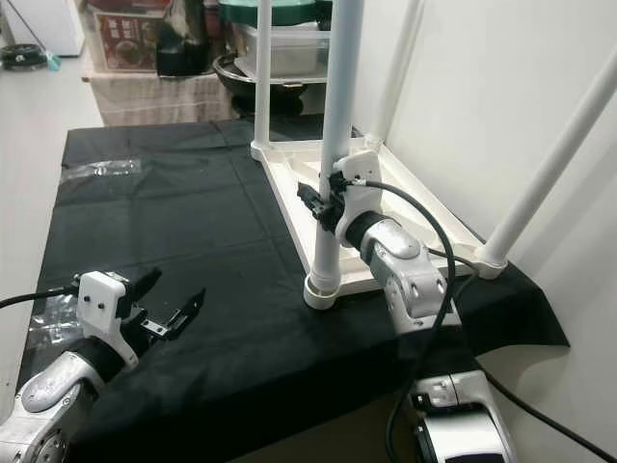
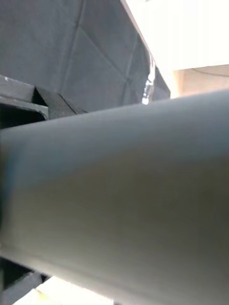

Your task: Building children table

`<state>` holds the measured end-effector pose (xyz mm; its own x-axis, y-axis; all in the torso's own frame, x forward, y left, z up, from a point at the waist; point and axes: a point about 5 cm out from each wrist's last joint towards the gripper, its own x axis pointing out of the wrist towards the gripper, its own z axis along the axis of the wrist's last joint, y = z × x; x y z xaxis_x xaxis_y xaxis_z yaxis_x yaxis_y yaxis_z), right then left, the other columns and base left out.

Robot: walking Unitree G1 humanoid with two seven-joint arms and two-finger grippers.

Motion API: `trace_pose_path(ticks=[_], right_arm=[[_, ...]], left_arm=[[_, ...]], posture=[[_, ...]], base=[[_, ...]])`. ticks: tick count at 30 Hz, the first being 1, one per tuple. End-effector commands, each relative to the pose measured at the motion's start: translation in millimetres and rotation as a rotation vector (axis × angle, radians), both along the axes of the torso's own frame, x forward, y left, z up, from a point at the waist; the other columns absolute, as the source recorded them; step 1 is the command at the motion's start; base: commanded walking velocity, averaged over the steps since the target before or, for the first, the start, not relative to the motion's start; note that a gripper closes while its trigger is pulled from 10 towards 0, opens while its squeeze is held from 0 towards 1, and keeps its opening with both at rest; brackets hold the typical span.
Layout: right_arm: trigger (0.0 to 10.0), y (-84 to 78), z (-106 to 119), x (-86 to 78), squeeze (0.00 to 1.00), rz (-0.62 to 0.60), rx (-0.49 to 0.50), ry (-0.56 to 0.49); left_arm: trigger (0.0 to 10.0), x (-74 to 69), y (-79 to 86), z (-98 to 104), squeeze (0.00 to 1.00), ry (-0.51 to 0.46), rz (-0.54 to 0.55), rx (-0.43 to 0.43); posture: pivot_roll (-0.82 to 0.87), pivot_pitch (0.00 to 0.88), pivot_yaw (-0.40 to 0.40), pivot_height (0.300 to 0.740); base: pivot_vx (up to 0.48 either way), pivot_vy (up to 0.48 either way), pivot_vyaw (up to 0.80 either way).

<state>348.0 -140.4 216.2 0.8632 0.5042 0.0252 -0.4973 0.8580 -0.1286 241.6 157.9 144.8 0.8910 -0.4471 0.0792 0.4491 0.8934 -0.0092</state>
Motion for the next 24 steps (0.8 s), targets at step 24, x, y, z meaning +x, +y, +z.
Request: trace_pose_path(ticks=[24], right_arm=[[0.0, -3.7, -52.0, -5.6, 0.0, -0.088, 0.141, 0.261]], left_arm=[[10.0, 2.5, 4.8, -3.8, 0.0, 0.013, 0.044, -0.008]], posture=[[0.07, 0.0, -0.082, 0.74]], base=[[0.0, 0.0, 0.0]])
